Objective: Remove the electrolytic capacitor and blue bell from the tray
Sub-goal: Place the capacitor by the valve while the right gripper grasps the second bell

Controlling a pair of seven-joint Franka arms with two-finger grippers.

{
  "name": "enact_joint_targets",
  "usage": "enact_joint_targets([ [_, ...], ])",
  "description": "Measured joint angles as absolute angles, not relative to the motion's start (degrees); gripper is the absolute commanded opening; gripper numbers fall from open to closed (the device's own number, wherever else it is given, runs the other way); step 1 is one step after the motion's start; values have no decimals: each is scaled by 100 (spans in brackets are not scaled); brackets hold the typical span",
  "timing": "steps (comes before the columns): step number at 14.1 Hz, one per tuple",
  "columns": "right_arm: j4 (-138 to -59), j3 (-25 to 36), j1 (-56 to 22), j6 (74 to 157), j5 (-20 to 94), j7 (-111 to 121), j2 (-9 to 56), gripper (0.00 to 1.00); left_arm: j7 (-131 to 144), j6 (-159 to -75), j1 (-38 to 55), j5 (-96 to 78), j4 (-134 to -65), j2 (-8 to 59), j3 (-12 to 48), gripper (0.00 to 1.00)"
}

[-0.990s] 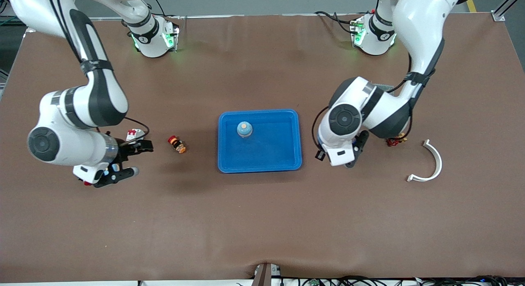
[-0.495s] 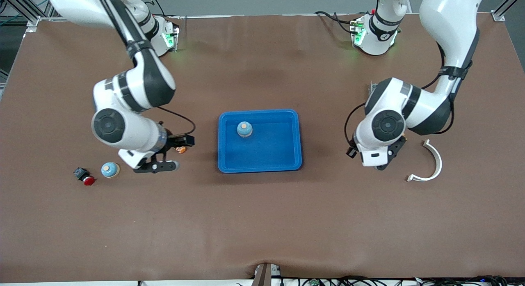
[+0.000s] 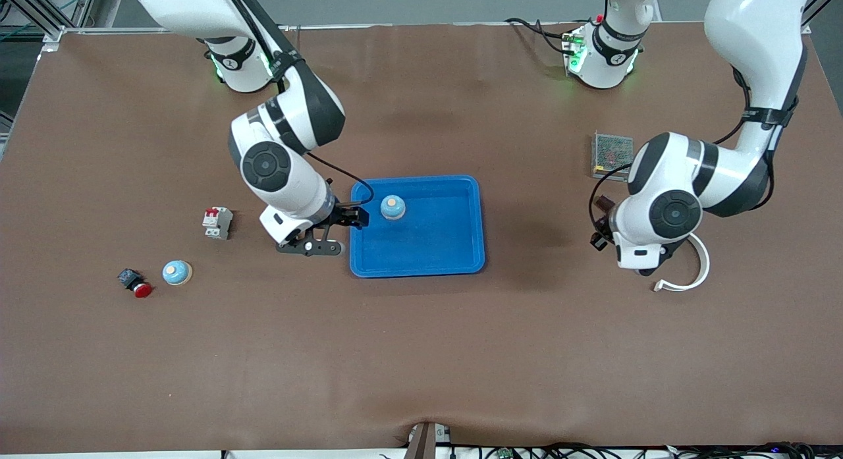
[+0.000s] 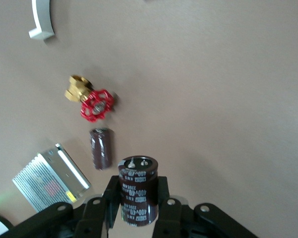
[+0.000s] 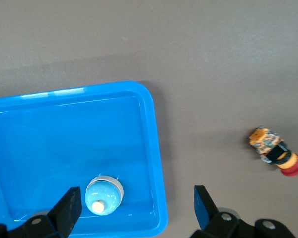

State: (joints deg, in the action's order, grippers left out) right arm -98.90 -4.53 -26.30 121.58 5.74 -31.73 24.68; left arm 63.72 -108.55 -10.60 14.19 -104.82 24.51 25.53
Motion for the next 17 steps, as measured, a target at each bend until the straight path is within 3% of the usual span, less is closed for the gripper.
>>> enact_joint_targets([
  [8,-10412,-447,-3096,12982,572,-3841,2477,100,5498,-11572,-1933,2261,-10831,2817,2524,0],
  [17,-11079,-435,-3581,14083,563,-4278,2716,100,5345,-12267,-2308,2837,-10827,3442,2513,0],
])
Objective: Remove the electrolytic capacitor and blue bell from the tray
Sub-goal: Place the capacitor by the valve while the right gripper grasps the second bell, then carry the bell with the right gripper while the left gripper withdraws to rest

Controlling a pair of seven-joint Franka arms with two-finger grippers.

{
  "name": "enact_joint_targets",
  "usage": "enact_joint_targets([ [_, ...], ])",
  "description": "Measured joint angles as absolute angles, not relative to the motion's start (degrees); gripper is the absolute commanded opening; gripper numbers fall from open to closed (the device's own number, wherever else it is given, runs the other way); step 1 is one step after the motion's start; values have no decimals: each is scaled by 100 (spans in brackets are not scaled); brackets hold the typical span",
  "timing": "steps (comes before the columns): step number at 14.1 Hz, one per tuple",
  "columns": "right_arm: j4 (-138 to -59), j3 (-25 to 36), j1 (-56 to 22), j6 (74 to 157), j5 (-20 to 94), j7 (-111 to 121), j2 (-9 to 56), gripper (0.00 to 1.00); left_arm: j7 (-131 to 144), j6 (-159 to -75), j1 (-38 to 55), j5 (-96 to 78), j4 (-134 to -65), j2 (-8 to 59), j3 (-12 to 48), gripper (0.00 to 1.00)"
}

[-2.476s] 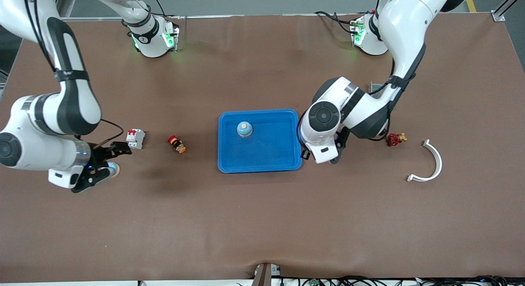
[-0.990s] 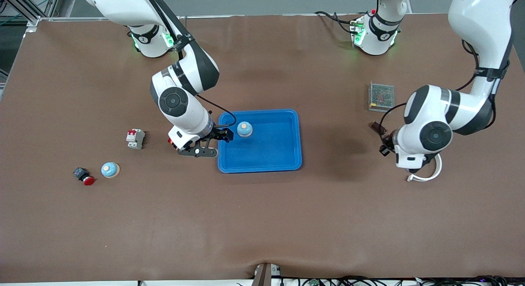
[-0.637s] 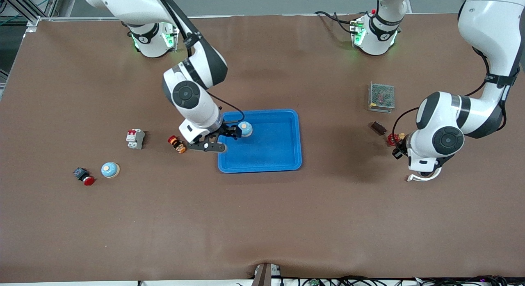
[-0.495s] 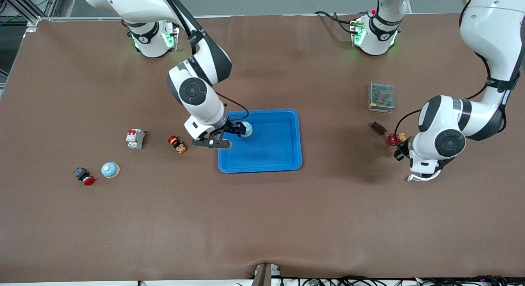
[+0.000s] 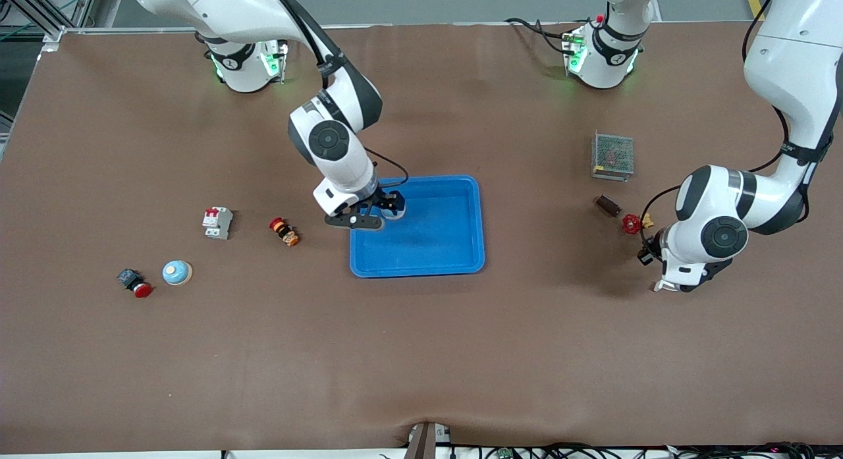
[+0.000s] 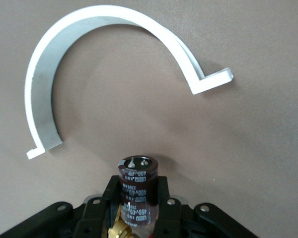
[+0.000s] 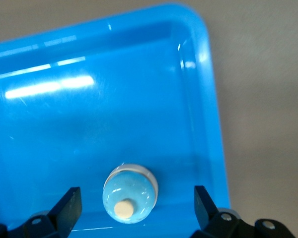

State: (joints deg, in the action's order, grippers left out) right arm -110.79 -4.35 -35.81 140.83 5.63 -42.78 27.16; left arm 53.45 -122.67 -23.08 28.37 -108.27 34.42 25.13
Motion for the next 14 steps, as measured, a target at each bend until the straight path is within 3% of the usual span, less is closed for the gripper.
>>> enact_joint_targets([
  [2,-11089,-424,-3780,14281,494,-4496,2867,100,5345,-12381,-2313,2839,-10812,3526,2512,4],
  [3,-11090,-412,-3868,14344,356,-4661,2954,100,5345,-12400,-2313,2840,-10788,3563,2512,31],
  [4,-11090,-397,-3932,14407,172,-4842,3033,100,5342,-12413,-2313,2847,-10756,3597,2512,73],
  [5,-11090,-388,-3963,14467,16,-4991,3102,100,5336,-12418,-2312,2863,-10724,3620,2513,100],
  [14,-11090,-335,-3974,14680,-128,-5086,3348,100,5323,-12379,-2296,2903,-10335,3470,2821,100],
])
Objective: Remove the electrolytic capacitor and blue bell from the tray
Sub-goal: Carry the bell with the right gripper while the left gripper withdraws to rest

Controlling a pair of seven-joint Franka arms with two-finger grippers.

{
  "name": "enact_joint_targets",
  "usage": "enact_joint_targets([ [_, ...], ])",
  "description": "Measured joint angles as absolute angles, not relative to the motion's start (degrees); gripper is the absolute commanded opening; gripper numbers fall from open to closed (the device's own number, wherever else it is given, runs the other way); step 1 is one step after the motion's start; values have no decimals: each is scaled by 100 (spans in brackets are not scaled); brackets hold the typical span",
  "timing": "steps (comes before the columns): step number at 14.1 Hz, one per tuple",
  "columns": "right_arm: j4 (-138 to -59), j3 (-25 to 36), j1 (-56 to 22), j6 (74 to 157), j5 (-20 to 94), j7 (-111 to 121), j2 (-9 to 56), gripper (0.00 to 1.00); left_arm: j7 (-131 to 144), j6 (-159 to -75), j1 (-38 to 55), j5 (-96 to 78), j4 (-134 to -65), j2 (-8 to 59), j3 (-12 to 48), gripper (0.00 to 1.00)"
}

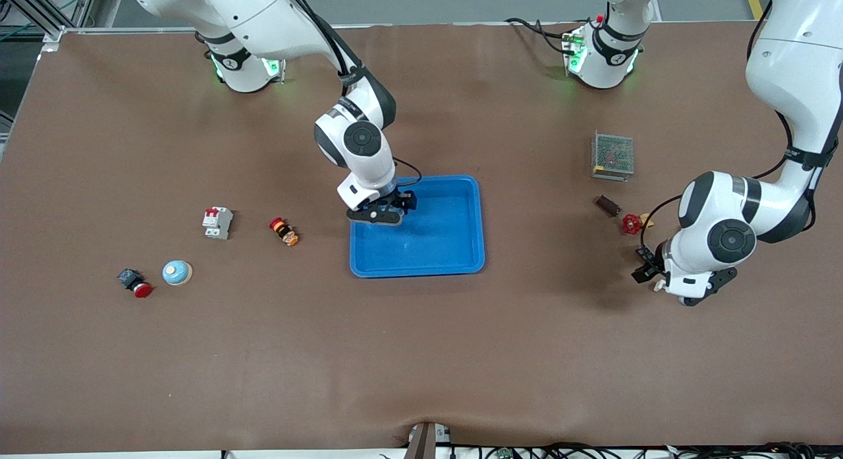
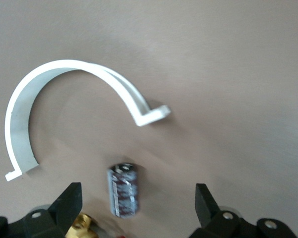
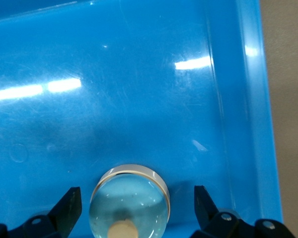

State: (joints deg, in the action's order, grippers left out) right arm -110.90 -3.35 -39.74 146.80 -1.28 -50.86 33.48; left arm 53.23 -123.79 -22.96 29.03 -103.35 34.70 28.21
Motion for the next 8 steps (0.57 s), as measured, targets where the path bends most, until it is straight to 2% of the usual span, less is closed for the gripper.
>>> enact_joint_targets([
  [2,-11090,-335,-3997,14699,-130,-5086,3375,100,5323,-12188,-2289,2903,-10253,3365,3006,100],
  [5,-11089,-336,-4025,14707,-130,-5086,3375,100,5323,-11459,-2294,2903,-9875,3268,3335,100],
  [6,-11089,-335,-4025,14711,-130,-5086,3375,96,5323,-11184,-2297,2903,-9712,3248,3459,100],
  [8,-11089,-333,-4025,14725,-130,-5088,3375,80,5297,-10795,-2298,2903,-9442,3179,3673,100],
])
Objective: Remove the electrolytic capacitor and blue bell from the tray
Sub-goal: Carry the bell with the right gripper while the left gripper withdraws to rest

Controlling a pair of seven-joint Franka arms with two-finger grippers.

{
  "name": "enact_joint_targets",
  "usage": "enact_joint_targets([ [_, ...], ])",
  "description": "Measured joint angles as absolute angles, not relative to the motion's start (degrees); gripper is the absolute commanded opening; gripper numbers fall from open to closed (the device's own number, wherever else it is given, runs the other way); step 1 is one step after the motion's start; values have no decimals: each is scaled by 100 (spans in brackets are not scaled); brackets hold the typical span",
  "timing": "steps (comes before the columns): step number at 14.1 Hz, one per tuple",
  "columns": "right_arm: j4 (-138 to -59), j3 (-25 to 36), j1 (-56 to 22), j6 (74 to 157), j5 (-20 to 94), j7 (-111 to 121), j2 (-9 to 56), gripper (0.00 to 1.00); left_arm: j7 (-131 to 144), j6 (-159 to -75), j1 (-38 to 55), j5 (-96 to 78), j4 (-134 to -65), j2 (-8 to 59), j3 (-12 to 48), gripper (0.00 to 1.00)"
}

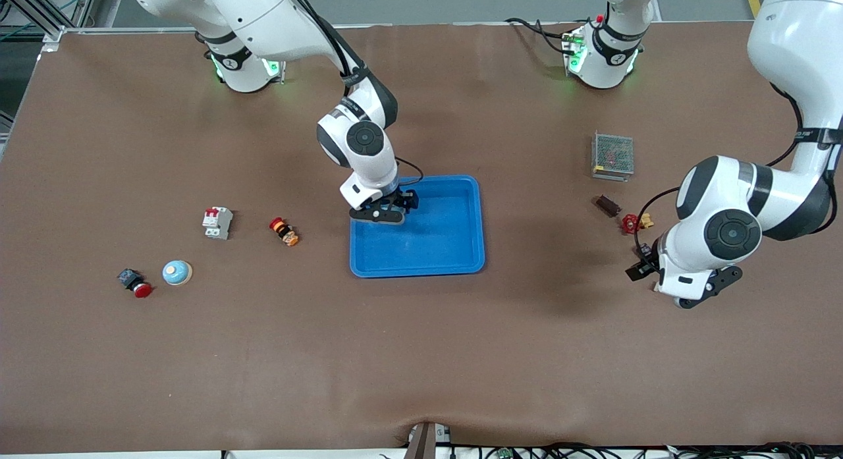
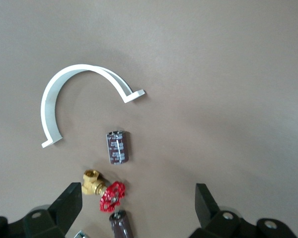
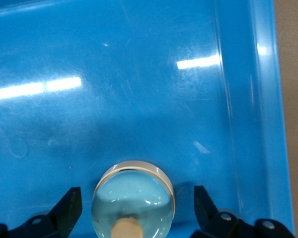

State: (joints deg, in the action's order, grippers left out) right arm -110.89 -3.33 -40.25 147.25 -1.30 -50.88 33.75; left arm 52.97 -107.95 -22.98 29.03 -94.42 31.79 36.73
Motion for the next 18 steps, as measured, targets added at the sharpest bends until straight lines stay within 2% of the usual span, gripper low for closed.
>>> enact_joint_targets([
  [3,-11086,-330,-4026,14747,-130,-5089,3375,51,4926,-10530,-2297,2676,-9162,2910,3805,100],
  [5,-11080,-330,-4026,14757,-131,-5092,3372,44,4560,-10405,-2304,2401,-9003,2672,3805,100],
  [12,-11006,-273,-4012,14688,-131,-5090,3321,42,3946,-10151,-2299,2096,-8798,1977,3963,100],
  [18,-10863,-233,-3373,13303,-133,-4011,2536,42,3018,-9697,-2286,1573,-8455,1546,3913,100],
])
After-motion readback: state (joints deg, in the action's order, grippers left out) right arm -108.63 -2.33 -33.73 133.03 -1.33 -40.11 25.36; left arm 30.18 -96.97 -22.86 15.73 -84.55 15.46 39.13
